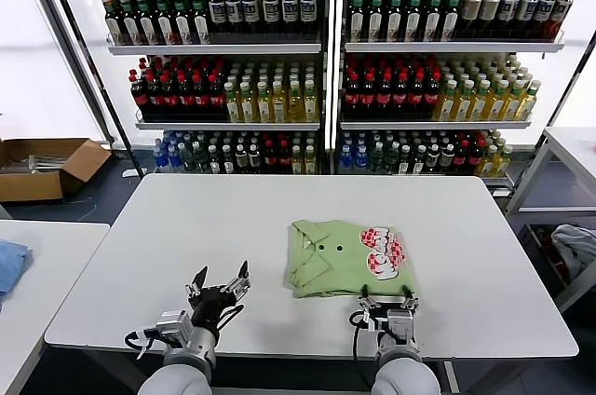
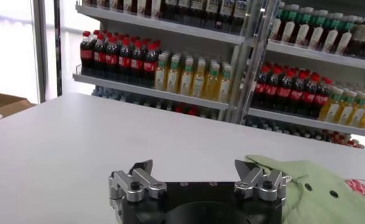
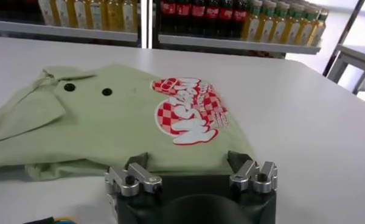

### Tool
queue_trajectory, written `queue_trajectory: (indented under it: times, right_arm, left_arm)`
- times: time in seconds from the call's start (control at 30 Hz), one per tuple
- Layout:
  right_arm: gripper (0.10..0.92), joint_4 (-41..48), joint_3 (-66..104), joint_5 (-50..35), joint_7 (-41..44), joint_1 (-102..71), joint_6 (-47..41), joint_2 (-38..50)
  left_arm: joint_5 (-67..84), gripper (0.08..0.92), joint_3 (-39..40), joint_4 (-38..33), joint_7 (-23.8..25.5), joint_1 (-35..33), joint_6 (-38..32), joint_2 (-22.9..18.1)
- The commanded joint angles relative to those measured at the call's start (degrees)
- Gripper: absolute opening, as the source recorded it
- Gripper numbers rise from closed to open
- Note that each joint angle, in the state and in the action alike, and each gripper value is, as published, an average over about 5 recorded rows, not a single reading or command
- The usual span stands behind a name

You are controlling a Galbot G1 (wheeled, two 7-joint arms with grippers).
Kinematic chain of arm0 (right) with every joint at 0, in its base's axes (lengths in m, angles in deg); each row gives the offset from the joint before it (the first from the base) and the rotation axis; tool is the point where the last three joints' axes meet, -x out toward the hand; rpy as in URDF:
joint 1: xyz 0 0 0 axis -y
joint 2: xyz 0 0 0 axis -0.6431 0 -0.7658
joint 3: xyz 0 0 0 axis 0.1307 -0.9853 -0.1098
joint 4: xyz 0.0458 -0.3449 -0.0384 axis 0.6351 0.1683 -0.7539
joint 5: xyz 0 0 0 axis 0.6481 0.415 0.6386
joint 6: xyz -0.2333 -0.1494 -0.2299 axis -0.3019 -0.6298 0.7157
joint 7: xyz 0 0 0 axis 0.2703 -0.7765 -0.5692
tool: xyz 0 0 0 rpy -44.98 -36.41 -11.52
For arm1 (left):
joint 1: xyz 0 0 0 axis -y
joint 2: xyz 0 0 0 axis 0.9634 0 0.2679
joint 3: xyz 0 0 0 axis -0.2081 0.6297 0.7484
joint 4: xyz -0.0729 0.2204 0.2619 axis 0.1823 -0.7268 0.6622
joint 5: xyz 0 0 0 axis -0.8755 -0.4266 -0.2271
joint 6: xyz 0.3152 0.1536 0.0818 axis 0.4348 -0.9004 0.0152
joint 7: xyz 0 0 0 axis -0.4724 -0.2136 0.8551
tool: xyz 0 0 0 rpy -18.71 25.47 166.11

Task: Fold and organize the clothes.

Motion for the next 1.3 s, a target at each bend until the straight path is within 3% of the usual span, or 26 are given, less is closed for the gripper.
queue_trajectory:
  times: [0.03,0.23,0.57,0.77,0.97,1.3]
  right_arm:
    - [0.823,-0.1,0.9,-10.5,-1.3,-0.1,-0.2,-0.2]
    - [0.823,-3.8,2.8,-19.7,-1.8,-0.1,0.0,-0.7]
    - [0.823,-18.7,8.3,-20.8,0.2,1.6,-0.2,2.9]
    - [0.823,-18.9,9.0,-12.7,2.5,0.0,-0.1,3.9]
    - [0.823,-16.5,11.8,2.7,8.2,-3.0,1.2,5.9]
    - [0.823,-16.7,16.8,3.4,11.6,-6.4,1.5,4.6]
  left_arm:
    - [-0.1,0.823,-0.2,-0.4,0.0,-0.7,0.1,0.0]
    - [-0.2,0.823,-0.4,-1.2,0.0,-1.5,0.3,0.1]
    - [-0.1,0.823,-0.4,-2.4,0.0,-2.4,0.5,0.1]
    - [-0.2,0.823,0.4,-2.6,0.2,-2.0,-0.1,-0.7]
    - [-5.1,0.823,0.7,-3.2,0.9,-2.4,-4.8,-1.3]
    - [-9.8,0.823,0.4,-2.6,2.1,-2.1,-10.8,-1.7]
